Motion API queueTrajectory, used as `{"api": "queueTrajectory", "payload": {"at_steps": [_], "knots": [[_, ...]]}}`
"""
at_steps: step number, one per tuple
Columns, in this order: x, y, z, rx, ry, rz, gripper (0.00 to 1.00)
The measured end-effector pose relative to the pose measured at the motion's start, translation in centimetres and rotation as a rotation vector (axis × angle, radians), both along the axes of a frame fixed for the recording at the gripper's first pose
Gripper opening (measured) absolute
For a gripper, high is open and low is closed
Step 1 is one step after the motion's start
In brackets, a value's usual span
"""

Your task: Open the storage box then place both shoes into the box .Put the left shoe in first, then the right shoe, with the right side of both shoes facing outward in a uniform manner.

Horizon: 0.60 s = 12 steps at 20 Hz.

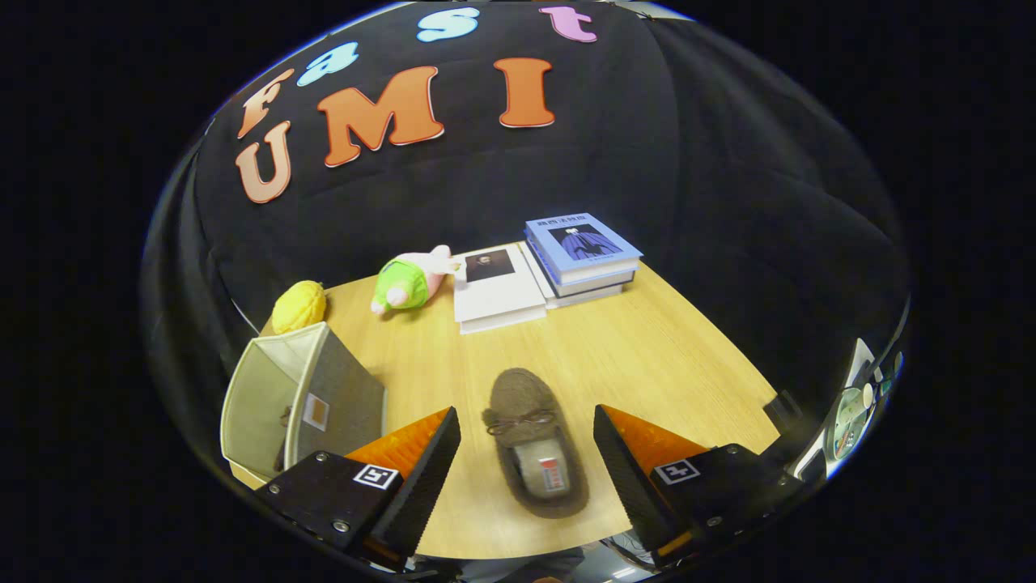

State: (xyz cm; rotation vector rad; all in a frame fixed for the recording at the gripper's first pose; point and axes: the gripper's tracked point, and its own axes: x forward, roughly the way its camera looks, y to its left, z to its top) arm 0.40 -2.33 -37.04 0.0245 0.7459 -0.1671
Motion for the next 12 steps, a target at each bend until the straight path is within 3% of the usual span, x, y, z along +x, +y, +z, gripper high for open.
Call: {"api": "queueTrajectory", "payload": {"at_steps": [3,12], "knots": [[-1.2,-2.2,-2.1,-0.004,0.033,-0.031,0.99],[-2.0,-3.2,-8.7,0.02,0.147,-0.019,0.98]]}}
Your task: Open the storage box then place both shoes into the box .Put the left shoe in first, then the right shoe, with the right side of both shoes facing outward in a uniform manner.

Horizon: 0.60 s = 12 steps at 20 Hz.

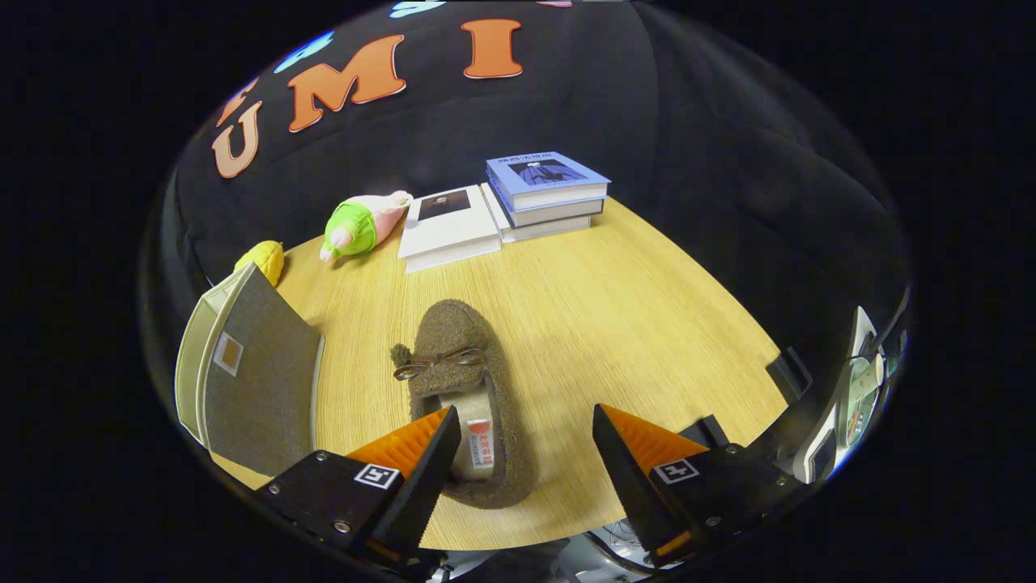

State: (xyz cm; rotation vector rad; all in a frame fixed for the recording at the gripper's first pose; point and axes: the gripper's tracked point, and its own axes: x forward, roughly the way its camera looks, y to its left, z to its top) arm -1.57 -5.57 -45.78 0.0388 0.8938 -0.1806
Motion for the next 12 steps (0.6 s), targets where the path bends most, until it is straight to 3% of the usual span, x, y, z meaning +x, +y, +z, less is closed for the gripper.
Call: {"api": "queueTrajectory", "payload": {"at_steps": [3,6,7,10,11,12], "knots": [[0.7,0.7,-1.7,0.024,0.014,0.01,0.9],[1.3,0.6,-3.5,0.043,0.04,-0.015,0.69],[1.4,0.4,-3.9,0.039,0.051,-0.02,0.54],[1.7,0.1,-4.0,0.029,0.055,-0.051,0.23],[1.7,0.4,-3.8,0.04,0.058,-0.059,0.05],[1.5,0.7,-3.6,0.046,0.06,-0.066,0.03]]}}
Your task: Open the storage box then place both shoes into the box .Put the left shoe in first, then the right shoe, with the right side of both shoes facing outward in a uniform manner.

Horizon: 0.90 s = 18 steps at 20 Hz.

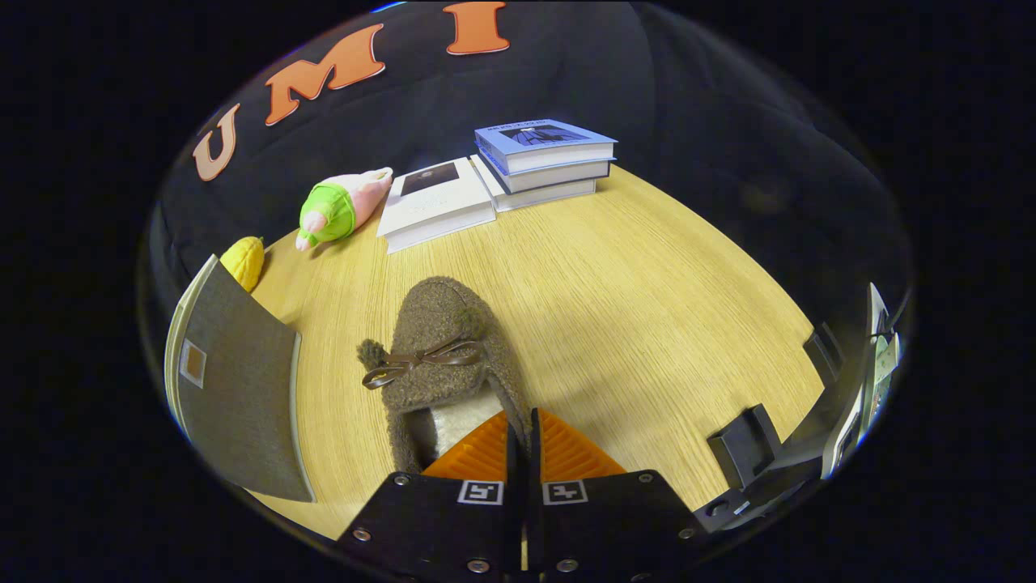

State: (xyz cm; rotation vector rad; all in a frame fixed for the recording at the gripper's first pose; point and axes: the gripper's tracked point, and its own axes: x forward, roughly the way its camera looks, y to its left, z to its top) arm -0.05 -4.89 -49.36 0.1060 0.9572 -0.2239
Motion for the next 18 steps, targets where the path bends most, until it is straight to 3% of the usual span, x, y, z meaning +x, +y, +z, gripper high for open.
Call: {"api": "queueTrajectory", "payload": {"at_steps": [9,18], "knots": [[1.7,4.9,8.6,0.026,-0.101,-0.017,0.01],[2.9,16.5,18.2,0.13,-0.205,0.04,0.0]]}}
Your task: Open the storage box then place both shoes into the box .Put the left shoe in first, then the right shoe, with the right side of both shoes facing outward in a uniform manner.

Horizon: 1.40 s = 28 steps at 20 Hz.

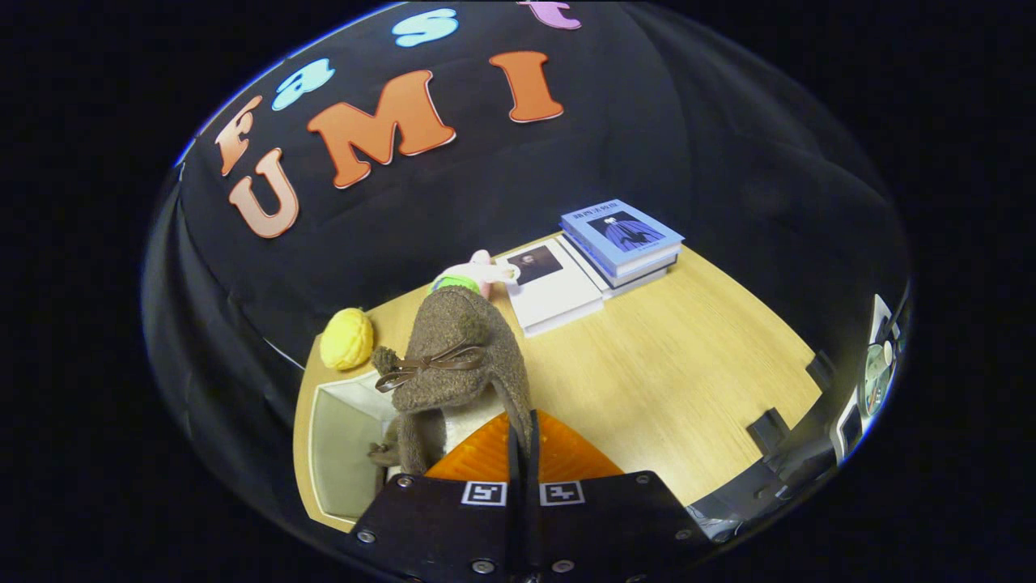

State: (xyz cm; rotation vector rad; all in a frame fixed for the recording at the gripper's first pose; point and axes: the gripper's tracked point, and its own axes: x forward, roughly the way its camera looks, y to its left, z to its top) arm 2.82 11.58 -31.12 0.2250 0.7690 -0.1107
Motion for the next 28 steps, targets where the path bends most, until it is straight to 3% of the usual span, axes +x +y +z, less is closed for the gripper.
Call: {"api": "queueTrajectory", "payload": {"at_steps": [9,20,22,24,25,28], "knots": [[-1.8,10.4,-2.4,0.091,0.058,0.085,0.01],[-3.6,13.1,-7.8,0.102,0.173,0.053,0.03],[-3.6,14.0,-6.8,0.141,0.16,0.067,0.13],[-3.1,14.7,-4.9,0.158,0.118,0.088,0.31],[-2.8,14.7,-4.0,0.15,0.095,0.099,0.49],[-2.2,14.5,-1.5,0.119,0.043,0.138,0.8]]}}
